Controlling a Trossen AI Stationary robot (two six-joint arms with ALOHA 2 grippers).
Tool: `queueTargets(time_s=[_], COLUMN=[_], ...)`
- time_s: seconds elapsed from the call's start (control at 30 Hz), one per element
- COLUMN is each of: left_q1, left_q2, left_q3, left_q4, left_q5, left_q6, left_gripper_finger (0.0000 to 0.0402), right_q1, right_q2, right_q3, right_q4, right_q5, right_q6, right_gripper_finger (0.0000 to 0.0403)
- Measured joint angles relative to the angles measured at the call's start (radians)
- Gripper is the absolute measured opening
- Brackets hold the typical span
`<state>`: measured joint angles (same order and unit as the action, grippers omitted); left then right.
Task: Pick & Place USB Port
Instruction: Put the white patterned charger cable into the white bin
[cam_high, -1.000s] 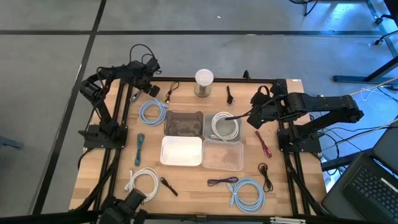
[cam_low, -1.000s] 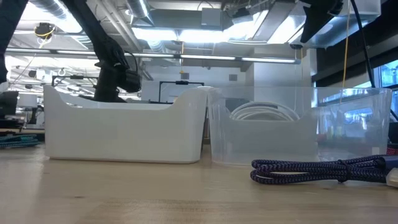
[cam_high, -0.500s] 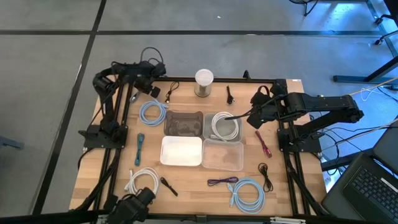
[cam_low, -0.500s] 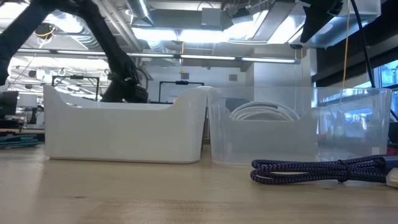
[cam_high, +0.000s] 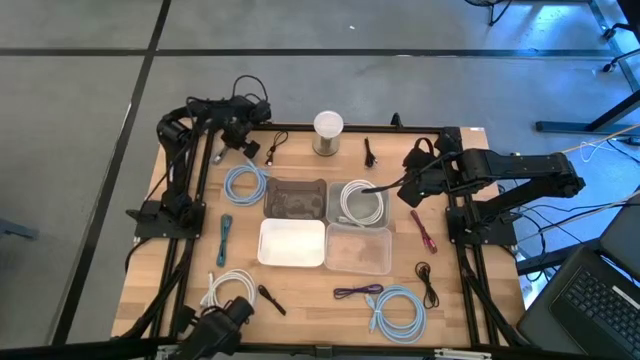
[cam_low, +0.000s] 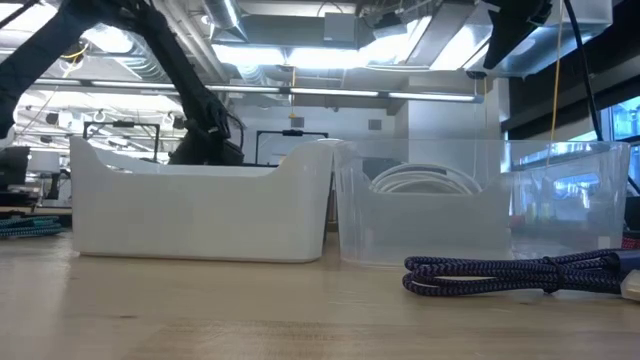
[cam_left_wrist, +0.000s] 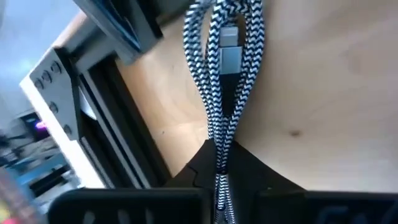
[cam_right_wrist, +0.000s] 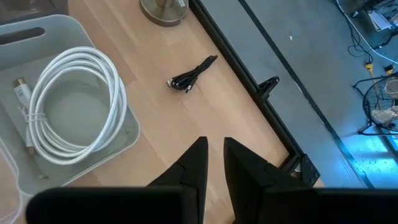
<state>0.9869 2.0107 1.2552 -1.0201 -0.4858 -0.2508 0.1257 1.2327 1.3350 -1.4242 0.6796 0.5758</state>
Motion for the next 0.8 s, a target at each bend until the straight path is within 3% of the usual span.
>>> queueTargets(time_s=[0.3,0.57,0.8], left_q1=[-0.038,-0.215,-0.461], left_q2=[-0.288,-0.539,-0.652], left_q3=[0.001,0.001,0.002], left_q4=[0.012,0.143,0.108], left_q5=[0.036,0.484,0.695], left_q6=[0.019,0.112,0.281], left_gripper_finger=[0.001,0.001,0.001], right_q1=[0.0,-0.002,-0.006], right_q2=[0.0,0.0,0.0], right_q3=[0.0,0.0,0.0], right_q4=[0.0,0.003,0.007], right_q5=[0.0,0.032,0.034], right_q6=[0.0,0.0,-0.004], right_gripper_finger=[0.0055,0.0055,0.0055])
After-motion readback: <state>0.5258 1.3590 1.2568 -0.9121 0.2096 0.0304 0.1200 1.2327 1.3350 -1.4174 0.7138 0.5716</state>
